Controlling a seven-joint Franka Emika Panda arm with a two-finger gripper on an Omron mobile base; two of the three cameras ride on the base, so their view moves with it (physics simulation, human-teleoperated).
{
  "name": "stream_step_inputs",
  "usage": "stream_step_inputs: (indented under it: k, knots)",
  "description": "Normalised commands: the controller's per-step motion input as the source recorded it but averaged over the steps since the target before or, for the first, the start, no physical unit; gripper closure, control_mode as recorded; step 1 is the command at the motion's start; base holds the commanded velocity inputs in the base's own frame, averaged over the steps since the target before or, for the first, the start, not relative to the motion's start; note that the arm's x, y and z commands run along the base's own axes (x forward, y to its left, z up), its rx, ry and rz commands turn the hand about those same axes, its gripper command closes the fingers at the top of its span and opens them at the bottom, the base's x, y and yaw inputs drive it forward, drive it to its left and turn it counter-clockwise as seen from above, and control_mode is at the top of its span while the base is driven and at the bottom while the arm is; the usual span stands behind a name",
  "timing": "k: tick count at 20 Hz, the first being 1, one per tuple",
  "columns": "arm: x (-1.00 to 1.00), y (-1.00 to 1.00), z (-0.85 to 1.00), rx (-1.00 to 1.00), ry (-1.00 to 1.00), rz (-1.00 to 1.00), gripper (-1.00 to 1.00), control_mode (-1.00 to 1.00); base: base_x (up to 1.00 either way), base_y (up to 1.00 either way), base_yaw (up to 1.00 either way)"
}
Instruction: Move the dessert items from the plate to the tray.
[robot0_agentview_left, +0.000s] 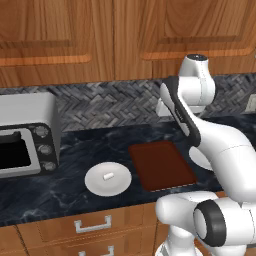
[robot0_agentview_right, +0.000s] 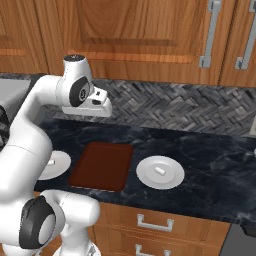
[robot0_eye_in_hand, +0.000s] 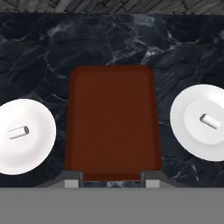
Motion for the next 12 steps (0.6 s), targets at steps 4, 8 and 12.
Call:
stream_step_inputs:
  k: [4,8,12]
  knots:
    - [0.00,0.08,0.00,0.00,0.00,-0.06,-1.00,-1.00,0.00,0.00,0.00]
    - [0.00,0.42,-0.19,0.00,0.00,-0.05,-1.00,-1.00,0.00,0.00,0.00]
    - [-0.09,0.38,-0.30,-0.02,0.14,0.05,-1.00,-1.00,0.00,0.00,0.00]
